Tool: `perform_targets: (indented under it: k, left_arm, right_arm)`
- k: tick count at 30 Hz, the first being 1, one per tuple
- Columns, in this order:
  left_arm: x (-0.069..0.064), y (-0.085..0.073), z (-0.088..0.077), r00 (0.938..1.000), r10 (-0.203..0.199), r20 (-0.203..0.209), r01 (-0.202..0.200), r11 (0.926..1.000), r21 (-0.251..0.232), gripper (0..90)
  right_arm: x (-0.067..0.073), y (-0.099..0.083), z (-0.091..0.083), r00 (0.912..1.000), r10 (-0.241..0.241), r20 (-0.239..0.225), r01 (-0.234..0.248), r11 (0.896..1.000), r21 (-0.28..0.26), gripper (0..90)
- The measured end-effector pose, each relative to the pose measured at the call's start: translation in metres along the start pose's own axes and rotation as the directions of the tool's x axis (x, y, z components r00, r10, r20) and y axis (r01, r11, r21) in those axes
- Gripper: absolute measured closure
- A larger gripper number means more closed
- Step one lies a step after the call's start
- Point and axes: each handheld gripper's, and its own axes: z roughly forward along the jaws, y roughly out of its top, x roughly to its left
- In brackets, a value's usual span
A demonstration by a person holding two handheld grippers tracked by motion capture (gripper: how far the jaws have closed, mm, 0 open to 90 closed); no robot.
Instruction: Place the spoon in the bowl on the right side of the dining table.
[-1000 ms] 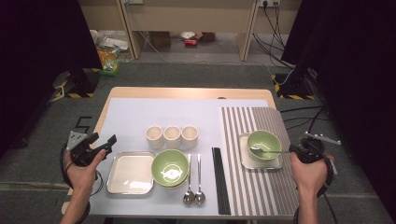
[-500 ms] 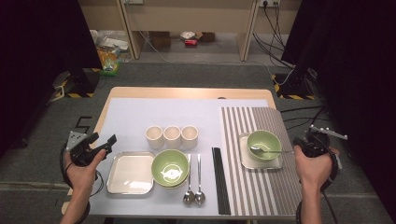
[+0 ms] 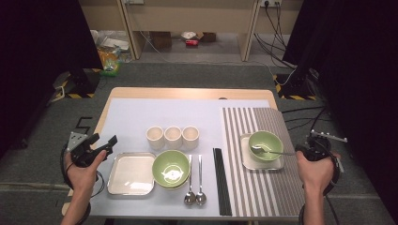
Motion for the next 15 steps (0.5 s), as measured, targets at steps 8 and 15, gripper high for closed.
perform_targets:
  k: [8,15]
  left_arm:
    - [0.000,0.000,0.000,1.0000,0.000,0.000,0.000,1.0000,0.000,22.9]
    - [0.000,0.001,-0.001,1.0000,0.001,0.001,-0.001,1.0000,-0.002,22.9]
  right_arm:
    - [0.007,-0.015,-0.007,0.9998,0.005,-0.018,-0.004,0.999,0.043,90.0]
    - [0.010,-0.021,-0.008,0.9994,0.004,-0.034,-0.002,0.999,0.040,90.0]
